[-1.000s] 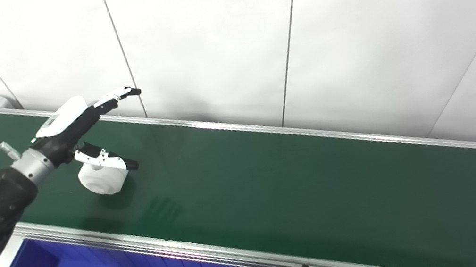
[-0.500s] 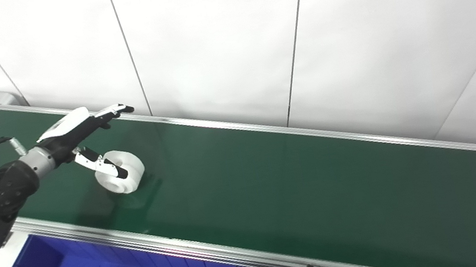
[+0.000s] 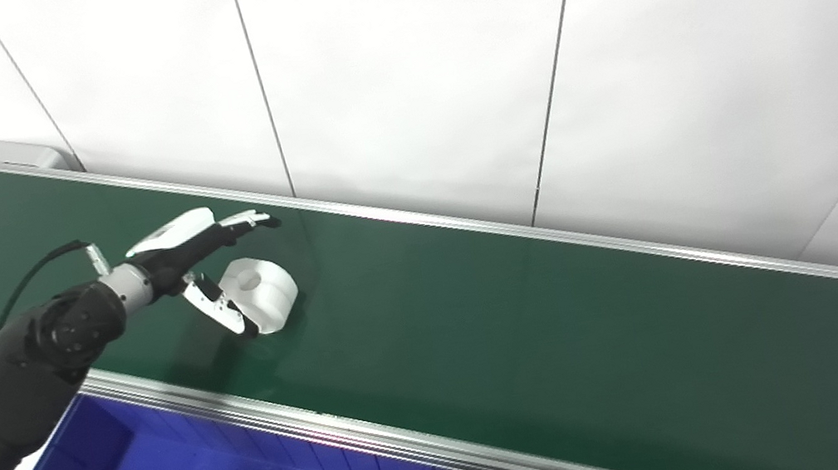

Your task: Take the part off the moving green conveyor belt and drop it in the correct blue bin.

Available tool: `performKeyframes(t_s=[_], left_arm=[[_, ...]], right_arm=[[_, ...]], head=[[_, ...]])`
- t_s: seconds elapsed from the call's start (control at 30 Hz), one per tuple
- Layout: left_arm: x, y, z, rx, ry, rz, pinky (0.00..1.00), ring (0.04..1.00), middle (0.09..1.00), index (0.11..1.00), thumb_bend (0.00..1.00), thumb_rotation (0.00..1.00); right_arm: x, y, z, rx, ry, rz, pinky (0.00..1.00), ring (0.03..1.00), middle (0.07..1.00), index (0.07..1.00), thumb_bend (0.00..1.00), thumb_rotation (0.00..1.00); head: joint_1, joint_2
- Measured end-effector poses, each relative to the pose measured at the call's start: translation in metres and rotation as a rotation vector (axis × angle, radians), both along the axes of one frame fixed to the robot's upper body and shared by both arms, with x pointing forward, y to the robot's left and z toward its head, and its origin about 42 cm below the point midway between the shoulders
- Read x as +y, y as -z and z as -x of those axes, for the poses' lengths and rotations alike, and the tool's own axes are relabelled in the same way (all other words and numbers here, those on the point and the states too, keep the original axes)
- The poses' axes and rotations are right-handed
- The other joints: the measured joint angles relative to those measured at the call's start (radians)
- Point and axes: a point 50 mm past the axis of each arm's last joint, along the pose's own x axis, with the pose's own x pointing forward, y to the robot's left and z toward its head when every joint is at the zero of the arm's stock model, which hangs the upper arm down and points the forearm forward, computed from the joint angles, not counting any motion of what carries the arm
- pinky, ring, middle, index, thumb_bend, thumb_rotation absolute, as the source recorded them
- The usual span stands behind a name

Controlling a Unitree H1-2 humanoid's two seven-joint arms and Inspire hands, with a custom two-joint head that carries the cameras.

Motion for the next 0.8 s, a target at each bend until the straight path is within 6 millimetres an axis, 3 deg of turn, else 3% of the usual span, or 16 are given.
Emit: performKeyframes(t_s=[0.13, 0.3, 0.37, 0.53, 0.6, 0.67, 0.8], left_arm=[[-0.013, 0.016, 0.001, 0.031, 0.025, -0.023, 0.87, 0.941, 0.985, 0.904, 0.93, 0.05], [-0.020, 0.018, -0.006, 0.006, 0.035, -0.057, 0.83, 0.912, 0.948, 0.884, 0.82, 0.02], [-0.023, 0.022, -0.008, -0.018, 0.035, -0.059, 0.72, 0.798, 0.827, 0.811, 0.74, 0.00], [-0.033, 0.044, -0.006, -0.127, 0.055, 0.034, 0.58, 0.621, 0.659, 0.669, 0.60, 0.00], [-0.036, 0.049, -0.005, -0.169, 0.069, 0.067, 0.52, 0.492, 0.544, 0.524, 0.52, 0.00], [-0.036, 0.051, -0.005, -0.199, 0.066, 0.087, 0.51, 0.487, 0.526, 0.463, 0.50, 0.00], [-0.037, 0.050, -0.008, -0.212, 0.062, 0.090, 0.51, 0.482, 0.524, 0.452, 0.50, 0.00]], right_arm=[[-0.001, -0.001, 0.000, 0.002, 0.006, -0.007, 1.00, 1.000, 1.000, 1.000, 0.69, 0.95], [-0.002, -0.004, 0.000, 0.009, 0.010, -0.029, 1.00, 1.000, 1.000, 1.000, 0.69, 0.95], [-0.003, -0.004, 0.001, 0.011, 0.013, -0.029, 1.00, 1.000, 0.999, 1.000, 0.68, 0.94], [-0.003, -0.004, 0.002, 0.012, 0.015, -0.026, 1.00, 1.000, 0.993, 1.000, 0.67, 0.93], [-0.003, -0.004, 0.003, 0.010, 0.014, -0.024, 1.00, 1.000, 0.996, 1.000, 0.67, 0.93], [-0.003, -0.004, 0.003, 0.009, 0.012, -0.022, 1.00, 1.000, 1.000, 1.000, 0.66, 0.93], [-0.002, -0.004, 0.003, 0.008, 0.009, -0.021, 1.00, 1.000, 0.999, 1.000, 0.67, 0.93]], head=[[0.028, -0.006], [0.032, -0.003], [0.029, -0.002], [0.018, 0.003], [0.003, 0.008], [-0.005, 0.012], [-0.049, 0.029]])
